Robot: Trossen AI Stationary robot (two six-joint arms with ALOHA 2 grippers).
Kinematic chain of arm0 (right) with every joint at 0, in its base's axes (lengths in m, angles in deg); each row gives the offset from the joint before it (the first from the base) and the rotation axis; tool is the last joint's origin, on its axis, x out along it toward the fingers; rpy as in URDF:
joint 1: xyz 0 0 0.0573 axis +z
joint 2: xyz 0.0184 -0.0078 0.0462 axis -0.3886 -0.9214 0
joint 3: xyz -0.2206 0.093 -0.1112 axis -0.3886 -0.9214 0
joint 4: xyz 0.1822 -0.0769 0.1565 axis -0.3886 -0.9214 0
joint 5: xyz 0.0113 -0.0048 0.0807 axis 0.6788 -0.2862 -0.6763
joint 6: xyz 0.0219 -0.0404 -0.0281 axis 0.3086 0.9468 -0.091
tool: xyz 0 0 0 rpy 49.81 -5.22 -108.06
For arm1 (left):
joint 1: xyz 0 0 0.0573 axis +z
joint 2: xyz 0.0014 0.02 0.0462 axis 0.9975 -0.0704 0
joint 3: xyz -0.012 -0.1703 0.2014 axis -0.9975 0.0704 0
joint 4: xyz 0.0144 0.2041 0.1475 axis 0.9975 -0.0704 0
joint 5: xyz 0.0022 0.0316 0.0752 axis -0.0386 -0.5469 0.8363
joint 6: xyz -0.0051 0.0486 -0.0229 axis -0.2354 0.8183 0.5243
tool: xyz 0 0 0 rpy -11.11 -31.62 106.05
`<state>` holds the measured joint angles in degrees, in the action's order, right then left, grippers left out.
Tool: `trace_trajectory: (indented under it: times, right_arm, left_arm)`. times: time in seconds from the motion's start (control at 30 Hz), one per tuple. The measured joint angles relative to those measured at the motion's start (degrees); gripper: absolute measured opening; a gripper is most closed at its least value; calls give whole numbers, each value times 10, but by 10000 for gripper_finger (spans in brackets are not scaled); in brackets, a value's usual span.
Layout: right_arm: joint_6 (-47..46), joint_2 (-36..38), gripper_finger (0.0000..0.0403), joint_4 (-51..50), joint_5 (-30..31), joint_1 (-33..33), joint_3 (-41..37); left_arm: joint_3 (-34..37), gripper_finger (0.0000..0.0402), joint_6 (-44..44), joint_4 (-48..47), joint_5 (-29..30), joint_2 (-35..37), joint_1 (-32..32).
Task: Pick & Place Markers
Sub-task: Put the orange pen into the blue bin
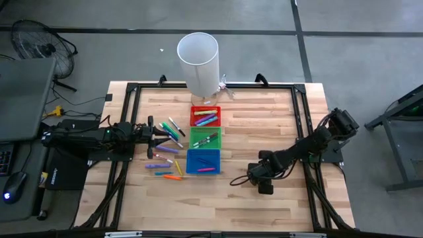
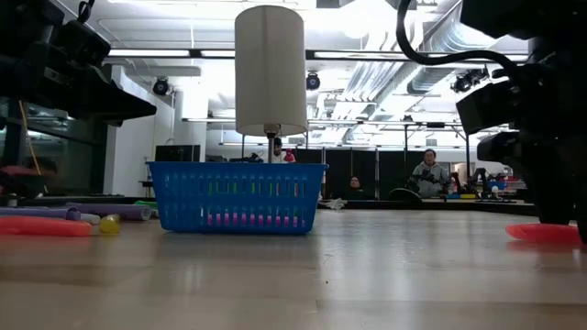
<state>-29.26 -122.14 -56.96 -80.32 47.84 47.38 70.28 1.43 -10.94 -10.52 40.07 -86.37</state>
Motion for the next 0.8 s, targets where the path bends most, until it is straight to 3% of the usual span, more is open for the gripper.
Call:
trace_trajectory:
  times: [0.23,0.6,0.8]
  right_arm:
    - [21,0,132,5,10,0,-1]
    - [23,-1,33,18,21,-2,-2]
    - [-1,-1,31,17,-2,-14,3]
  left_arm:
    - [0,85,0,0,0,0,0]
    - [0,85,0,0,0,0,0]
    - [0,85,0,0,0,0,0]
